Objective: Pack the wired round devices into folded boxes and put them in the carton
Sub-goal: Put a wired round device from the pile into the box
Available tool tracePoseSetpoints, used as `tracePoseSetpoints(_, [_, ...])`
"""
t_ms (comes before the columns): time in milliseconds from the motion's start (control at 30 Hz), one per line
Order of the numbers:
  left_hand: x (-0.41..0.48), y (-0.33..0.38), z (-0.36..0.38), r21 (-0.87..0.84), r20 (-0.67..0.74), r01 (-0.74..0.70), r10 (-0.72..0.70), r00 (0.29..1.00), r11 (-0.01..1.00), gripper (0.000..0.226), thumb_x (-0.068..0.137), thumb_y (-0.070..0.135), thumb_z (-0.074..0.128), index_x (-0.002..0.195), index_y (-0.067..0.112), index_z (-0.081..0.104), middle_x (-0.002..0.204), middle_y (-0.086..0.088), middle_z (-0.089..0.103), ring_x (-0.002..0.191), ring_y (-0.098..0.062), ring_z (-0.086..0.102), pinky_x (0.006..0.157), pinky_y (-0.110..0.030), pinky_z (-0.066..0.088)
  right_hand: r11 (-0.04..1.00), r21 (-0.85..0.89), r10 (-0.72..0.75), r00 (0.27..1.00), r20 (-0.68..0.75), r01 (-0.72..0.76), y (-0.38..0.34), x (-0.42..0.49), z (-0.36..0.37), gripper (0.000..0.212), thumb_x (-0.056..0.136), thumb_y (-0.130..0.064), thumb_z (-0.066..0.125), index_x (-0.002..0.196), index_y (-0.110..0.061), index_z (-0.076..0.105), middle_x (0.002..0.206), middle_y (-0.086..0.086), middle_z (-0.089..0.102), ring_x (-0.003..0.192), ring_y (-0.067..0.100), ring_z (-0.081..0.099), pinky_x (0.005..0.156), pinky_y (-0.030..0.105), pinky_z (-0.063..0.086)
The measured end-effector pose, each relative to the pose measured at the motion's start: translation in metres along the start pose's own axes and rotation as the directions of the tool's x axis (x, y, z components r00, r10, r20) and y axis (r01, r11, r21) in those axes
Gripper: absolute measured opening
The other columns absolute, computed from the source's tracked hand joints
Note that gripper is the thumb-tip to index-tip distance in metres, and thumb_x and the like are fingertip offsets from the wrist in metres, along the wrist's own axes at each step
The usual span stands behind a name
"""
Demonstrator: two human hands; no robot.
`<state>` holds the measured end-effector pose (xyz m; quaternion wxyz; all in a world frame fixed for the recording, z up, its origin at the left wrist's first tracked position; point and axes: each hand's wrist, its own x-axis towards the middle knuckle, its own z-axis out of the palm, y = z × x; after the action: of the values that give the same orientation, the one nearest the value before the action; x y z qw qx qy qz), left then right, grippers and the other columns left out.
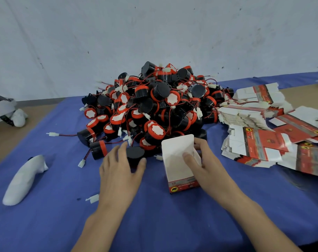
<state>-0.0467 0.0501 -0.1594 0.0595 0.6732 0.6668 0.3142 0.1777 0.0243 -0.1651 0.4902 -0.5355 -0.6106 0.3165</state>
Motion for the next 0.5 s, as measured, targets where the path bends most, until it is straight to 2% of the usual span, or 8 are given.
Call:
tracePoseSetpoints(100, [0.0029, -0.0038, 0.0089, 0.089, 0.042, -0.028, 0.024, 0.999, 0.996, 0.072, 0.095, 0.054, 0.054, 0.153, 0.021, 0.03, 0.153, -0.005, 0.039, 0.143, -0.025, 0.029, 0.118, -0.04, 0.023, 0.998, 0.037, -0.04, 0.999, -0.021, 0.041, -0.004, -0.0015, 0.0019, 0.041, 0.101, -0.052, 0.05, 0.141, -0.048, 0.038, 0.128, -0.03, 0.054, 0.117, -0.006, 0.055, 0.081, 0.016, 0.05])
tracePoseSetpoints(233, [0.0085, -0.005, 0.0121, 0.096, -0.002, -0.036, 0.037, 0.999, 0.995, 0.061, 0.093, 0.042, 0.063, 0.144, 0.016, 0.044, 0.136, -0.006, 0.054, 0.13, -0.027, 0.043, 0.114, -0.04, 0.027, 0.996, 0.025, -0.082, 0.993, -0.082, 0.084, -0.0067, -0.0028, 0.0044, 0.061, 0.094, -0.067, 0.044, 0.15, -0.047, 0.028, 0.13, -0.041, 0.045, 0.121, -0.014, 0.048, 0.082, 0.013, 0.049])
tracePoseSetpoints(367, [0.0077, 0.0004, 0.0111, 0.051, -0.041, -0.032, 0.034, 0.999, 0.998, 0.057, 0.089, 0.031, 0.069, 0.139, 0.011, 0.049, 0.128, -0.012, 0.055, 0.123, -0.032, 0.048, 0.113, -0.046, 0.03, 0.991, 0.02, -0.127, 0.982, -0.143, 0.131, -0.0073, -0.0021, 0.0049, 0.061, 0.097, -0.069, 0.041, 0.151, -0.043, 0.029, 0.13, -0.038, 0.045, 0.126, -0.008, 0.047, 0.092, 0.018, 0.046])
tracePoseSetpoints(433, [0.0083, 0.0016, 0.0079, -0.011, -0.094, -0.037, 0.036, 0.995, 0.999, 0.052, 0.089, 0.025, 0.069, 0.137, 0.01, 0.051, 0.126, -0.012, 0.052, 0.114, -0.033, 0.052, 0.105, -0.049, 0.039, 0.989, -0.009, -0.149, 0.97, -0.192, 0.15, -0.0085, -0.0019, 0.0041, 0.061, 0.094, -0.072, 0.037, 0.149, -0.045, 0.03, 0.13, -0.036, 0.044, 0.129, -0.004, 0.045, 0.098, 0.019, 0.042])
tracePoseSetpoints(500, [0.0085, 0.0017, 0.0037, -0.091, -0.132, -0.029, 0.017, 0.991, 0.995, 0.045, 0.094, 0.021, 0.063, 0.136, 0.012, 0.05, 0.125, -0.008, 0.05, 0.103, -0.031, 0.056, 0.089, -0.048, 0.049, 0.985, -0.038, -0.171, 0.955, -0.243, 0.166, -0.0103, -0.0017, 0.003, 0.062, 0.093, -0.071, 0.035, 0.148, -0.044, 0.032, 0.133, -0.032, 0.043, 0.132, -0.001, 0.043, 0.099, 0.015, 0.04])
